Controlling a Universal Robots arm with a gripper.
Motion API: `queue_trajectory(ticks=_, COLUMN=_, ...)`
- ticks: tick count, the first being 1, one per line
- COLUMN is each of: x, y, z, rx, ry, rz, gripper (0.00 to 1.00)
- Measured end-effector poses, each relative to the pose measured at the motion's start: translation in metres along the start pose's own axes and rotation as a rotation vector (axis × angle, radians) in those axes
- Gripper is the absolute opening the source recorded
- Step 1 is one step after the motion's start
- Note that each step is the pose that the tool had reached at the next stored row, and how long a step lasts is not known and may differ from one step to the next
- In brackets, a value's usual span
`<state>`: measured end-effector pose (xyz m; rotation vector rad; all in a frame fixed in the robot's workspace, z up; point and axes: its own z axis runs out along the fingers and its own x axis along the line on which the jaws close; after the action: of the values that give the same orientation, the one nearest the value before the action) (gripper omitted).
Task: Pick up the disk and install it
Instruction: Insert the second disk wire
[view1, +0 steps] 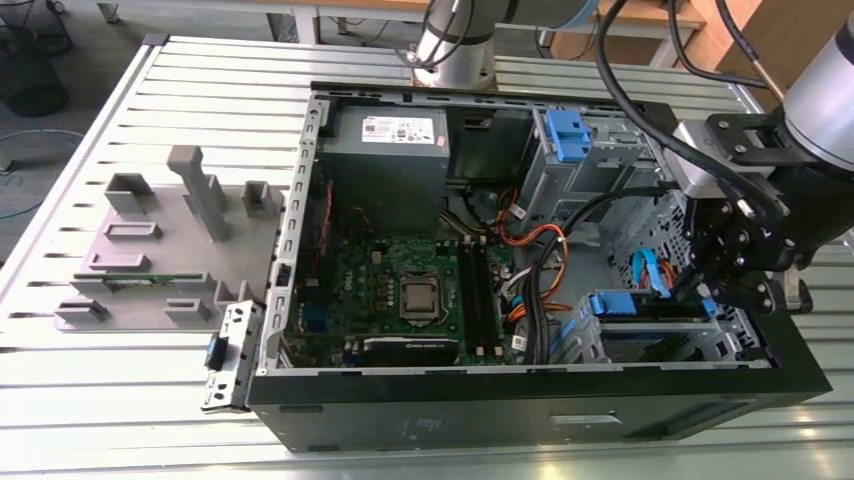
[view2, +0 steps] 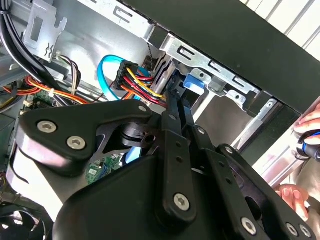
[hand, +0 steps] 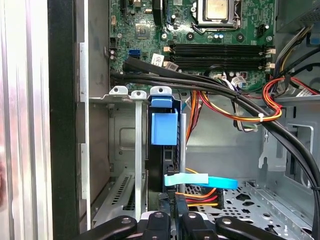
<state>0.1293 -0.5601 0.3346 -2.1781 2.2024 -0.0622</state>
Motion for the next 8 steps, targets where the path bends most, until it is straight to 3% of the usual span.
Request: queue_trajectory(ticks=8, x=0.0000, y=0.0004, z=0.0033, rx=0.0000, ry=-0.0008, rz=0.000, gripper=0.16)
